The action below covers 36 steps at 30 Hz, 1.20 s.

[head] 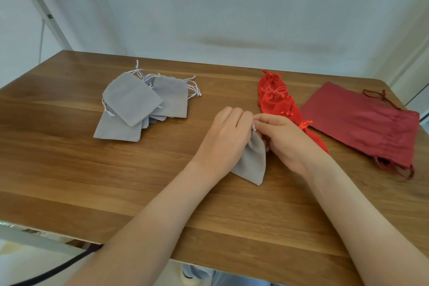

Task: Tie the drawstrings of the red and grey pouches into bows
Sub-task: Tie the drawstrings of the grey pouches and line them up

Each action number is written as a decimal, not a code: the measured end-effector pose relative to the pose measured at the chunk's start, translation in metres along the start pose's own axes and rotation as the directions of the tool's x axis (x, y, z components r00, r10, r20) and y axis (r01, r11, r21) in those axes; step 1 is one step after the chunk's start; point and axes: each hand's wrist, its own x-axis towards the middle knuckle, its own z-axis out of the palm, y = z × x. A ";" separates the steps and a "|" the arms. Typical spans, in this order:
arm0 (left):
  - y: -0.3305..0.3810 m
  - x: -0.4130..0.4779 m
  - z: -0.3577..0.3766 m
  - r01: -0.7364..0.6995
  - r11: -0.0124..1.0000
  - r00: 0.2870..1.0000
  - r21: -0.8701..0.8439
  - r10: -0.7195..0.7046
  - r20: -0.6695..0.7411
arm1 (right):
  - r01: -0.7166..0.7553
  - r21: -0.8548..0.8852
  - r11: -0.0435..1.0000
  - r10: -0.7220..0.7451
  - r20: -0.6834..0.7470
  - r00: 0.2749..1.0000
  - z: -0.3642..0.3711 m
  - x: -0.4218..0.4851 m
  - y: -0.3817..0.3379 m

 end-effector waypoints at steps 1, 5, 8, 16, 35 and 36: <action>0.000 -0.001 0.001 -0.011 1.000 1.000 0.021 0.011 0.023 | -0.015 0.000 1.000 0.015 0.035 0.999 -0.002 0.000 -0.001; -0.002 -0.004 0.004 -0.029 0.999 0.997 0.031 0.027 0.072 | -0.025 0.018 1.000 0.023 0.088 0.996 -0.006 -0.005 -0.005; 0.000 -0.003 0.004 -0.015 1.000 0.998 0.017 0.014 0.059 | -0.024 0.054 0.998 0.019 0.088 0.996 -0.009 -0.006 -0.008; -0.004 -0.002 0.002 -0.077 0.996 0.997 -0.041 0.077 -0.013 | -0.065 0.195 0.979 0.041 0.126 0.991 -0.016 -0.005 -0.009; -0.002 -0.004 -0.002 0.078 0.982 0.996 -0.173 -0.083 -0.021 | 0.044 0.052 0.998 -0.049 0.107 0.993 -0.014 -0.007 -0.009; -0.002 -0.004 -0.001 0.080 0.981 0.996 -0.177 -0.087 -0.030 | 0.056 0.050 0.997 -0.061 0.088 0.994 -0.013 -0.007 -0.009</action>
